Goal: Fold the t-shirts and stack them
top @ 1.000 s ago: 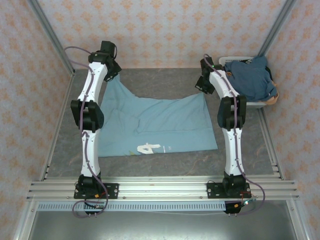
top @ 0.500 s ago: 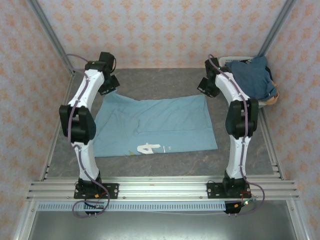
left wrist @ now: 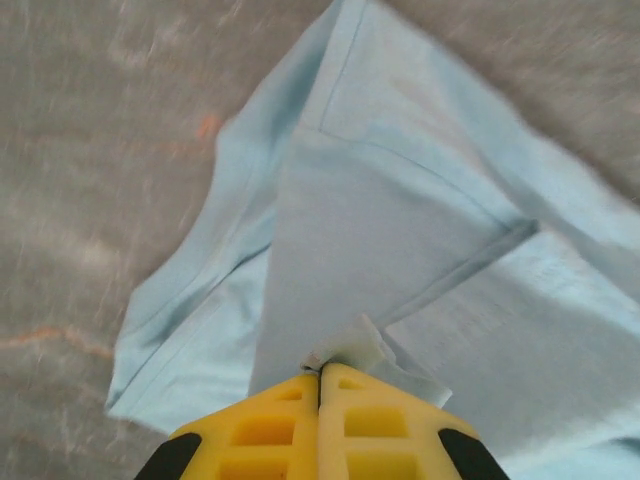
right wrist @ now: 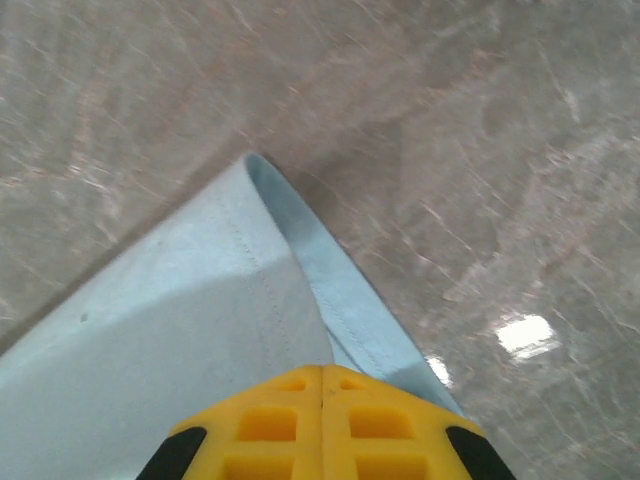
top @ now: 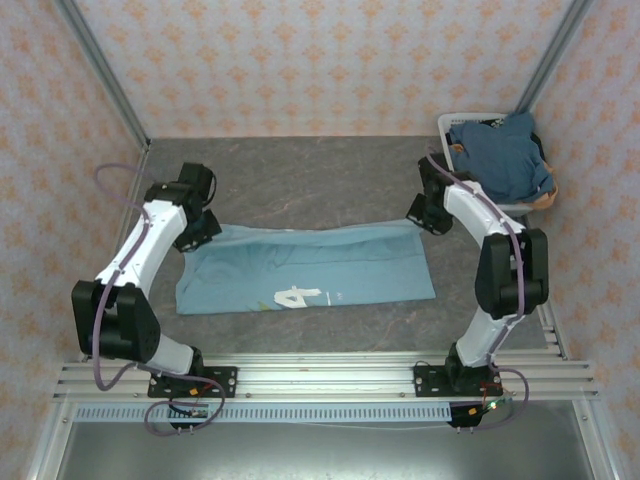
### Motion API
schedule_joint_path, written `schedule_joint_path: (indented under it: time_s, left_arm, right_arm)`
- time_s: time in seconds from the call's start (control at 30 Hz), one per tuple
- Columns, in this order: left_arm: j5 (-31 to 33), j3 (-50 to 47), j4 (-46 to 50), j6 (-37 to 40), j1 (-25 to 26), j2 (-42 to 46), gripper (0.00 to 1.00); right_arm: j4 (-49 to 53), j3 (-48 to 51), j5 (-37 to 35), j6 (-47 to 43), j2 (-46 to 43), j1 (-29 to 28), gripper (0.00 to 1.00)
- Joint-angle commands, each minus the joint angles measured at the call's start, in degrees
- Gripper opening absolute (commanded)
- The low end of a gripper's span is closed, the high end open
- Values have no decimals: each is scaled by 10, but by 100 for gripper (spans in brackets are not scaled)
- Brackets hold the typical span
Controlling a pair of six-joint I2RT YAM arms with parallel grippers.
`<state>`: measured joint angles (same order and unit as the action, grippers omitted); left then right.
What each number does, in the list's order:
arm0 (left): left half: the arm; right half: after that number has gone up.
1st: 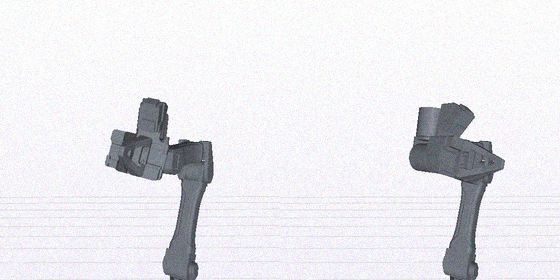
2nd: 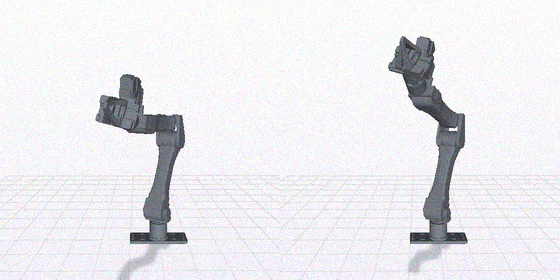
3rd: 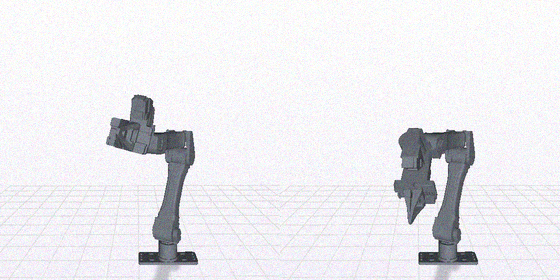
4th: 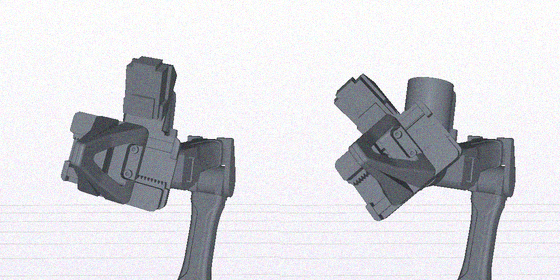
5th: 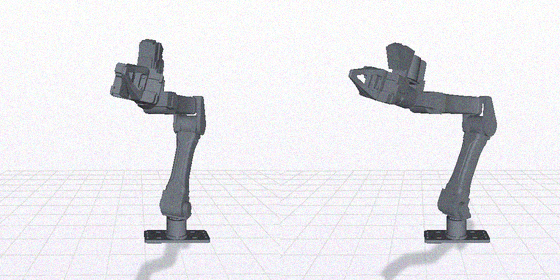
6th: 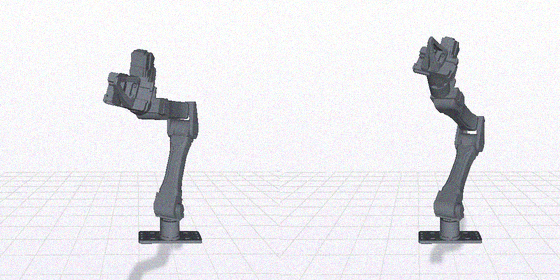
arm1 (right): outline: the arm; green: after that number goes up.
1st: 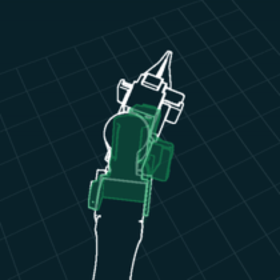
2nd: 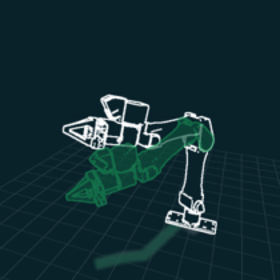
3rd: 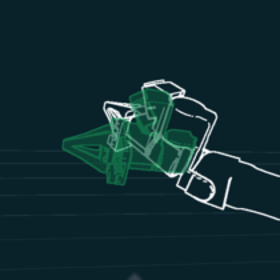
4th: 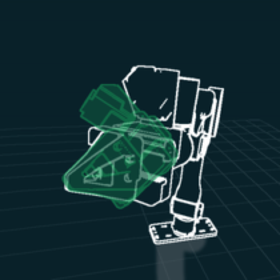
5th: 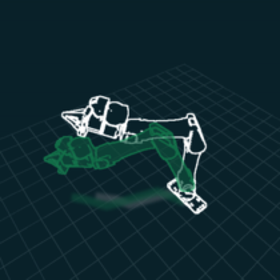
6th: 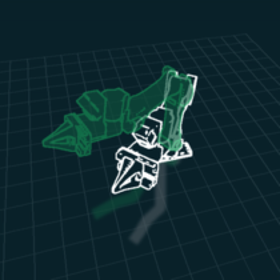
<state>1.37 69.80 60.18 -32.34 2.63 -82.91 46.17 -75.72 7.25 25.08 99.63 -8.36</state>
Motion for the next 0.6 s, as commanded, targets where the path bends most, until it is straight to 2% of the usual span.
schedule_joint_path:
  time_s: [0.0, 0.3, 0.57]
  left_arm:
    - [39, -50, -5, -49, -1, 53, 0]
    - [49, -170, -2, -125, -1, 163, 0]
    - [50, -217, 3, -162, 1, 186, 0]
  right_arm:
    - [-12, 36, -52, 8, -27, -2, 0]
    - [-14, 78, -63, 16, -54, -3, 0]
    - [-6, 107, -63, 27, -81, -20, 0]
